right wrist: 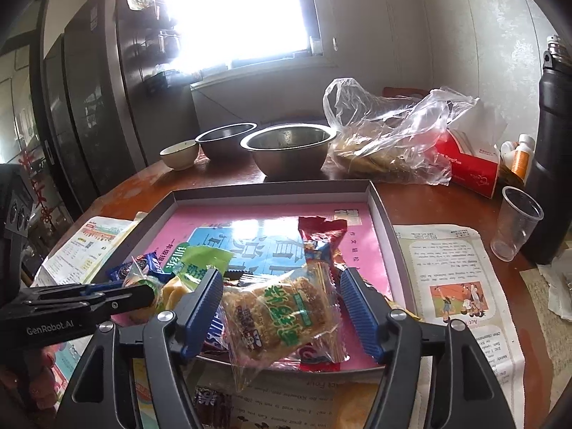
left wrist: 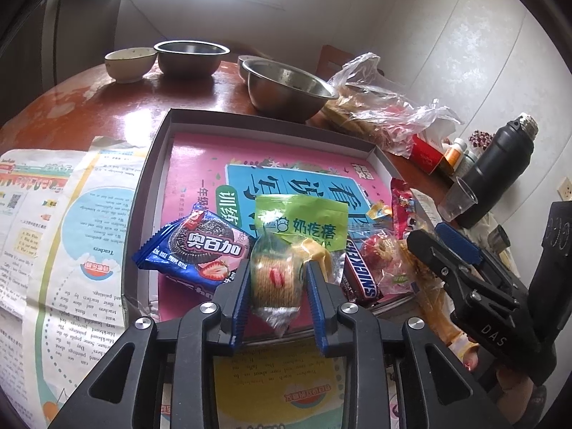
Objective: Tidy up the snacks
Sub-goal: 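Open the left tool to release the cake packet while the right tool releases the pastry packet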
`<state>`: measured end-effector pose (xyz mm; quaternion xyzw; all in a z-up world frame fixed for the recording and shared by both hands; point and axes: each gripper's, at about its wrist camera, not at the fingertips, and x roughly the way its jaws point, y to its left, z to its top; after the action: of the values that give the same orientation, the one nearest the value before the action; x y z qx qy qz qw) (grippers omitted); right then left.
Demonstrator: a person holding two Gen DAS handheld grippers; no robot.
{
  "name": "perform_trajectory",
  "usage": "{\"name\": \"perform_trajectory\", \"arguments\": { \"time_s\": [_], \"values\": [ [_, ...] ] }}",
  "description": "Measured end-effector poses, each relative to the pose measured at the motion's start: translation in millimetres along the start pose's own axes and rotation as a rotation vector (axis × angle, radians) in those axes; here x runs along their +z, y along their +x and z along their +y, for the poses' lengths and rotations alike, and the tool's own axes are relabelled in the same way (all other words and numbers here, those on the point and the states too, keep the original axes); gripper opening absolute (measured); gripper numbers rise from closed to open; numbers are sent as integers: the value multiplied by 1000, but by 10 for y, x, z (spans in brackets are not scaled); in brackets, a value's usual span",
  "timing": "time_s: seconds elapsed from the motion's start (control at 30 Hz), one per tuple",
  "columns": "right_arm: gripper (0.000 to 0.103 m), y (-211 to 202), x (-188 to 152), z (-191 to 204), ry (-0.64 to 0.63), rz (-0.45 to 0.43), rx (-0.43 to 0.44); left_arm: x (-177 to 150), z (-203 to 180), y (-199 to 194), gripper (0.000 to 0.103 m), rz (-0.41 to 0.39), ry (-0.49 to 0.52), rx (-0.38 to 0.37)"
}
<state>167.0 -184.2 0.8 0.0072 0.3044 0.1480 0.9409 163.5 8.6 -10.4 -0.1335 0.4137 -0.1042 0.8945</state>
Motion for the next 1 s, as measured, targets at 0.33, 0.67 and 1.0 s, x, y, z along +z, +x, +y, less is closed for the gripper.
{"name": "perform_trajectory", "arguments": {
  "time_s": [0.33, 0.67, 1.0],
  "values": [
    [68, -37, -25, -54, 3, -8, -14, 13, -23, -97, 48, -18, 0, -9],
    [71, -12, -48, -141, -3, -28, -59, 14, -37, -207, 54, -36, 1, -9],
    [72, -74, -30, -244, 32, -35, -62, 0, -102, -269, 60, -41, 20, -4]
  ]
}}
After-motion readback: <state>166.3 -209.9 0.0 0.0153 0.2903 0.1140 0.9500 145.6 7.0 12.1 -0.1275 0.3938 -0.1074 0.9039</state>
